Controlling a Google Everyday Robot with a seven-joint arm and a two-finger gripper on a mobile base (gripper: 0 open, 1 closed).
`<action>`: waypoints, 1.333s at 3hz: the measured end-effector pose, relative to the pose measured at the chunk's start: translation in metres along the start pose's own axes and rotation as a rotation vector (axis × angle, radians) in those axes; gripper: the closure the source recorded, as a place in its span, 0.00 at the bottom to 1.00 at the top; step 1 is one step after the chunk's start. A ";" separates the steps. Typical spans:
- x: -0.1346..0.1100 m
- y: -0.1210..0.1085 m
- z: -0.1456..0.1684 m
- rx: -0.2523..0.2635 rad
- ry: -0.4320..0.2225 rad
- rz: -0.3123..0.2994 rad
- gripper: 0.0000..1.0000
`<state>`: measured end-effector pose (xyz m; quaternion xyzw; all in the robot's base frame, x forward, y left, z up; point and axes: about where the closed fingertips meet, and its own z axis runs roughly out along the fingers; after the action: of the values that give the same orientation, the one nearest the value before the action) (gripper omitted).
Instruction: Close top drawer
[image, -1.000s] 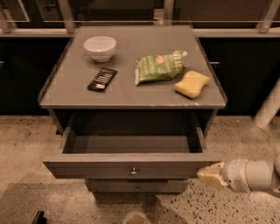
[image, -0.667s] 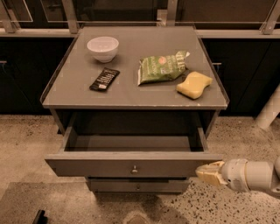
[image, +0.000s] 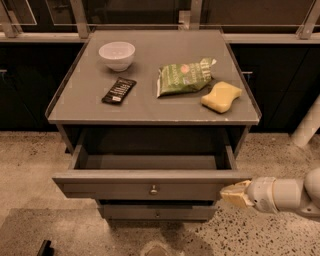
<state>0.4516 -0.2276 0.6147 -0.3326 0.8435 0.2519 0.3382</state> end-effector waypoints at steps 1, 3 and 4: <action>-0.012 -0.006 0.013 0.006 -0.004 -0.032 1.00; -0.053 -0.028 0.036 0.033 -0.046 -0.113 1.00; -0.103 -0.052 0.058 0.077 -0.095 -0.197 1.00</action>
Offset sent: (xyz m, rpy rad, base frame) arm 0.1814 0.0612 0.0406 -0.0722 -0.3319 0.0877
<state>0.5697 -0.1835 0.6431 -0.3883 0.7988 0.2004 0.4135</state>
